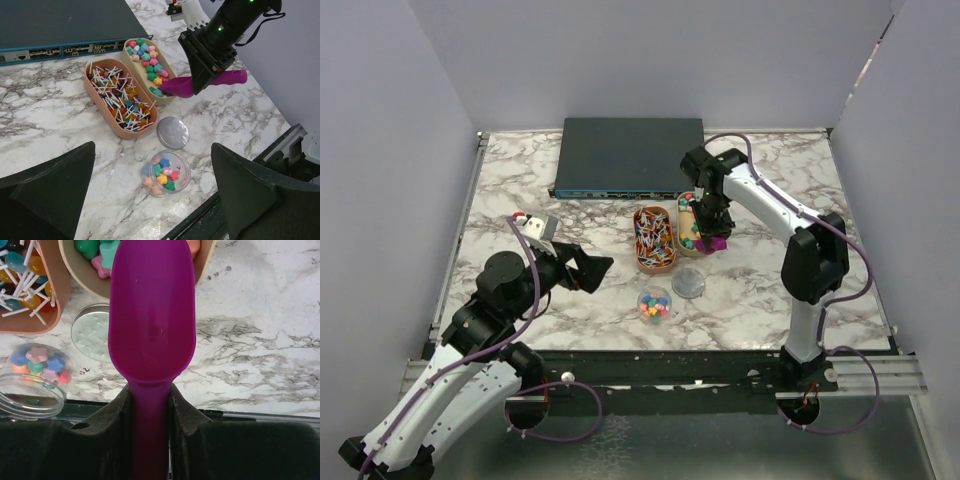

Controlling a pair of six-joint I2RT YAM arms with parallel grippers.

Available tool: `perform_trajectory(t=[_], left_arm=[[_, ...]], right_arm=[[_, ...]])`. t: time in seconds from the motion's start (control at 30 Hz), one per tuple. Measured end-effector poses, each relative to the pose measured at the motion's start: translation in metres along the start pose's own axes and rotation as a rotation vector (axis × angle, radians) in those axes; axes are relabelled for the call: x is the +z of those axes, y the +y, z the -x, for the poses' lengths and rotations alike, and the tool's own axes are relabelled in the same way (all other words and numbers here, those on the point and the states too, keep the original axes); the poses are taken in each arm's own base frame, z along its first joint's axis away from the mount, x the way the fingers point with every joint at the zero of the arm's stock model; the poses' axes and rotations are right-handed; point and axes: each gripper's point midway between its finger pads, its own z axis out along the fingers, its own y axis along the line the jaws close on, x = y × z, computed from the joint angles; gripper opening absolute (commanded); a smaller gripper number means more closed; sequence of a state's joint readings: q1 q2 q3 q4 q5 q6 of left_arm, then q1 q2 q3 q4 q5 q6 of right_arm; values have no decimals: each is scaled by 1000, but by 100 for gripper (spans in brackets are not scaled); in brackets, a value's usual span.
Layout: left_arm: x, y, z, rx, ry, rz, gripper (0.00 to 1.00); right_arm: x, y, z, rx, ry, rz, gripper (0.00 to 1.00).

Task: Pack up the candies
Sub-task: Scoop the fake candies from the storage box.

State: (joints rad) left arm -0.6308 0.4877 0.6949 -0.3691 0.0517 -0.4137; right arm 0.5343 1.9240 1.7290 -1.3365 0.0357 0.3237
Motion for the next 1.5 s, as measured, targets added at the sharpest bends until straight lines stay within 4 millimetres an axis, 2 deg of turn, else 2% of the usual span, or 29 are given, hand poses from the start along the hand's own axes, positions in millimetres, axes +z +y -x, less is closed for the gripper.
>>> perform_trajectory(t=[0.4,0.87,1.1,1.23,1.5], left_arm=[[0,1,1,1,-5,7,99],[1,3,-3,0,10,15,99],[2,4,-6,0,25,22,99],[3,5,-7,0,28,24,99],[4,5,-8,-1,32,27,99]], right_arm=[[25,0,19,26,17,-6,1],[52,6,51,74,-70,13,1],[63,4,58,79,-106,1,0],[75,2,56,76,-115,-8,1],[76,-3,56,53,-206,-1,1]])
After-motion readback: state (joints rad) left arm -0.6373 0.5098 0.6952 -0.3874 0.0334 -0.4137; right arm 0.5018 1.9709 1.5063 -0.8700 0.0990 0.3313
